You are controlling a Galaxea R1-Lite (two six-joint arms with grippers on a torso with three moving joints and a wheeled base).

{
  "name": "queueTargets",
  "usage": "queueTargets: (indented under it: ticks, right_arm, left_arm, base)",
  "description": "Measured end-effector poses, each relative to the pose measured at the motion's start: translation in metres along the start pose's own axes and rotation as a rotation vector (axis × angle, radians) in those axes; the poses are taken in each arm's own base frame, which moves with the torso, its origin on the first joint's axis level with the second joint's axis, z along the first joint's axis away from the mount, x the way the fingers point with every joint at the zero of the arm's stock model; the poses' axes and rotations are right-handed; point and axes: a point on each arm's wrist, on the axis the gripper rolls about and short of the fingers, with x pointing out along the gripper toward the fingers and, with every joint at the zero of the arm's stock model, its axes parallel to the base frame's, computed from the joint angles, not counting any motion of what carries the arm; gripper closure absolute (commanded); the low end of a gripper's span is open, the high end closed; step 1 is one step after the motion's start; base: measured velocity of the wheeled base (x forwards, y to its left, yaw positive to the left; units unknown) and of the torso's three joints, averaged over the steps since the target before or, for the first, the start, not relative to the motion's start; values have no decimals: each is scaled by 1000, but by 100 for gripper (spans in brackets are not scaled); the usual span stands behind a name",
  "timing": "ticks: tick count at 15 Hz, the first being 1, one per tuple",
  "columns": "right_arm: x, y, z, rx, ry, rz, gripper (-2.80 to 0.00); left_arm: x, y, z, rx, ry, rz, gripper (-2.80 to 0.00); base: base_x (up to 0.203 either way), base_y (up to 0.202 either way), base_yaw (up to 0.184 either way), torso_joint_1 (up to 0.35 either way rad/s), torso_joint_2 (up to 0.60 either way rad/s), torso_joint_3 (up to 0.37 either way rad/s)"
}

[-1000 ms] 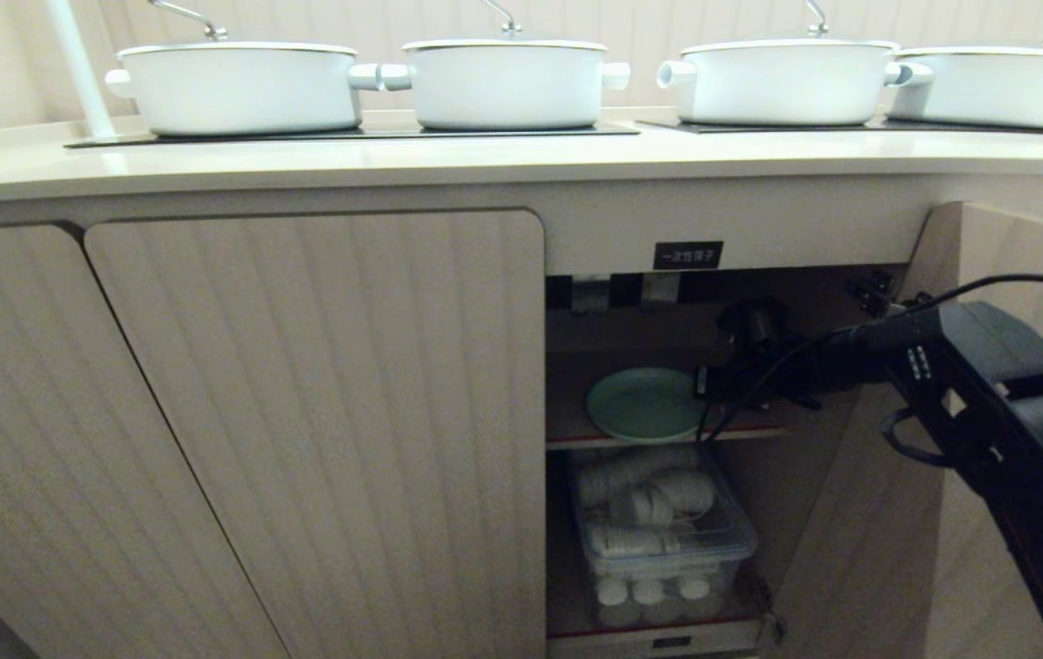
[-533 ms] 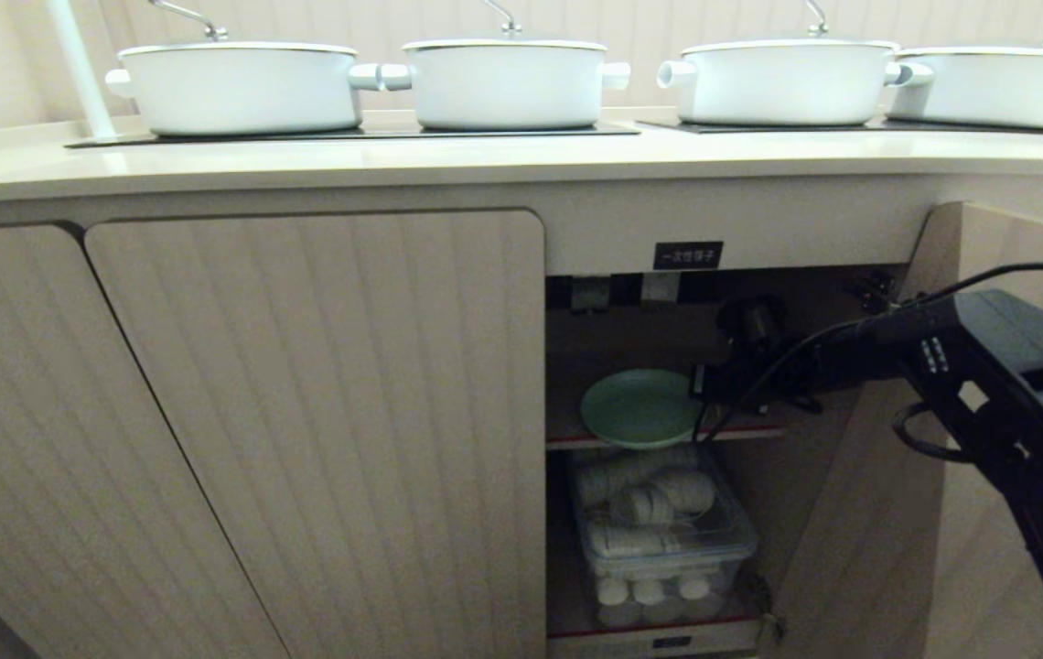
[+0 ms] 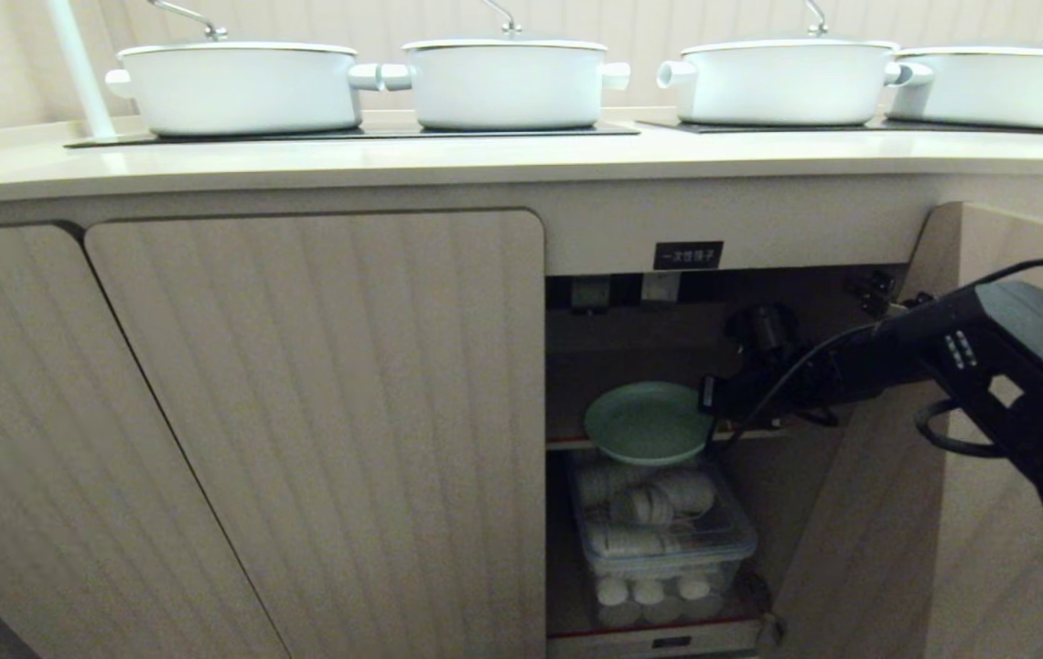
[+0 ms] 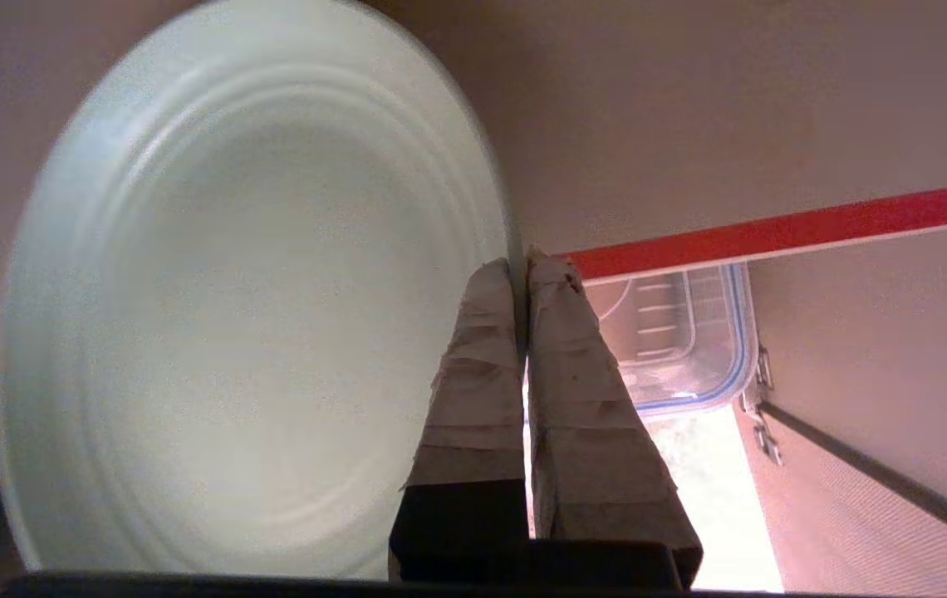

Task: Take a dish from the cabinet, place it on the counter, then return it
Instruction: Take the plate from the cabinet

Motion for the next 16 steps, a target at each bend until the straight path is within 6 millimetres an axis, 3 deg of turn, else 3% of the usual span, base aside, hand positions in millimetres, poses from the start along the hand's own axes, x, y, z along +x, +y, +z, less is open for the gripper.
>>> queueTargets:
  ticks: [7,16]
  right_arm:
    - [-18,-1,-6,39,6,0,0]
    - [-46,-5,-28,37,17,7,0]
  left_arm:
    - [0,0,0,0,0,0,0]
    - [0,0,0,0,0,0,0]
  base:
    - [0,0,0,0,0,0]
    - [0,0,0,0,0,0]
